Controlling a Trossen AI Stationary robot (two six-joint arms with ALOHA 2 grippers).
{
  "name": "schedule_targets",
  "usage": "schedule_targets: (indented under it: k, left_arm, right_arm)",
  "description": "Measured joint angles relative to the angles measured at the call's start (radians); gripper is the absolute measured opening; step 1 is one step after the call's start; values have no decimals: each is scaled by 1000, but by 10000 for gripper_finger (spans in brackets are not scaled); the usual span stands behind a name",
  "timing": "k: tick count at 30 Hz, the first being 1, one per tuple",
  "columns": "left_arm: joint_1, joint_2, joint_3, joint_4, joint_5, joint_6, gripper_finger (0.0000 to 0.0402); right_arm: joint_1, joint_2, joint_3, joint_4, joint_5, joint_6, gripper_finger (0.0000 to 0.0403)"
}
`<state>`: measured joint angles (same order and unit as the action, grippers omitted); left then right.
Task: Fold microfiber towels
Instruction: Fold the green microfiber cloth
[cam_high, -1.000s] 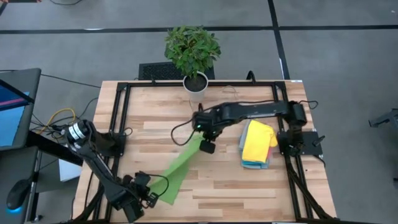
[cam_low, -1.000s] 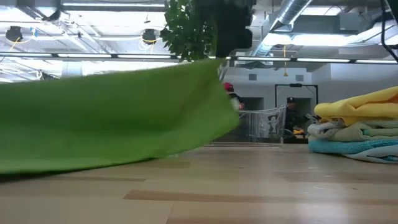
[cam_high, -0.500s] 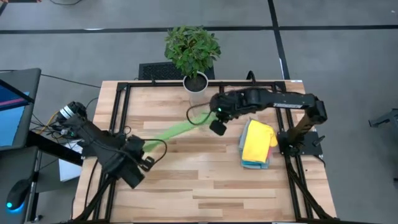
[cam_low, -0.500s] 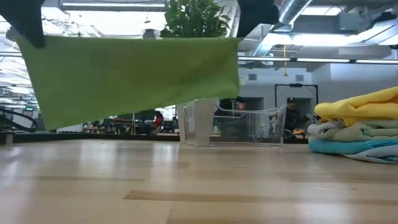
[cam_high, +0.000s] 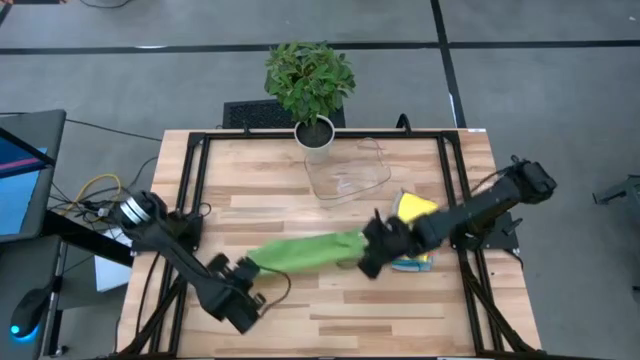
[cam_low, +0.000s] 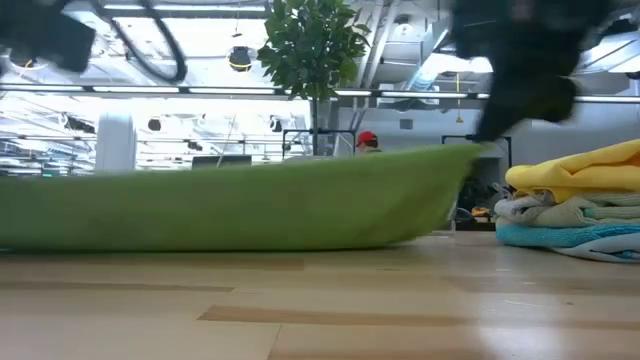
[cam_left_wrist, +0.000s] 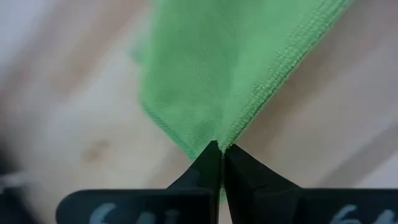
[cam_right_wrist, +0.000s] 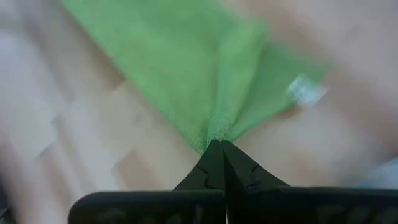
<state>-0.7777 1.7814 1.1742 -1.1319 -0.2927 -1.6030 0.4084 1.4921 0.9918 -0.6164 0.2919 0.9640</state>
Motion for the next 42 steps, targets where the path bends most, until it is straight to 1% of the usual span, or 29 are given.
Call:
schedule_targets:
  k: [3,6,9,13,16,19,21,24,26,29,32,33,35,37,42]
  left_arm:
    - [-24,83,16,129,76,29,0]
    - [-49,138,43,229,113,51,0]
    - [-59,153,60,277,117,46,0]
    - [-59,151,61,298,109,14,7]
    - [-53,151,61,320,117,5,34]
    - [-48,149,62,364,133,8,74]
    - [-46,149,79,363,134,4,102]
    - [-42,126,114,351,107,-6,141]
    - [-41,95,145,322,68,-14,161]
    - [-37,44,188,253,-15,-40,181]
    - [-39,16,209,176,-179,-107,189]
    - [-40,15,210,157,-217,-124,189]
    - [-40,17,198,120,-238,-146,188]
    - [-35,18,155,146,-247,-182,186]
    - [-18,21,37,349,-319,-247,177]
  right_arm:
    - [107,0,-99,159,-2,115,8]
    - [186,0,-161,249,15,223,8]
    - [249,0,-184,265,32,274,10]
    - [297,0,-202,264,32,278,24]
    - [321,0,-228,255,27,305,38]
    - [347,1,-237,246,25,318,53]
    - [363,0,-237,244,24,318,65]
    - [381,-8,-235,262,24,319,88]
    - [374,-8,-221,261,24,294,107]
    - [326,1,-184,305,26,187,136]
    - [254,2,-167,327,30,50,157]
    - [225,2,-165,323,31,15,160]
    - [167,2,-166,297,33,-40,163]
    - [121,2,-167,300,32,-87,163]
    - [88,35,-167,331,25,-162,159]
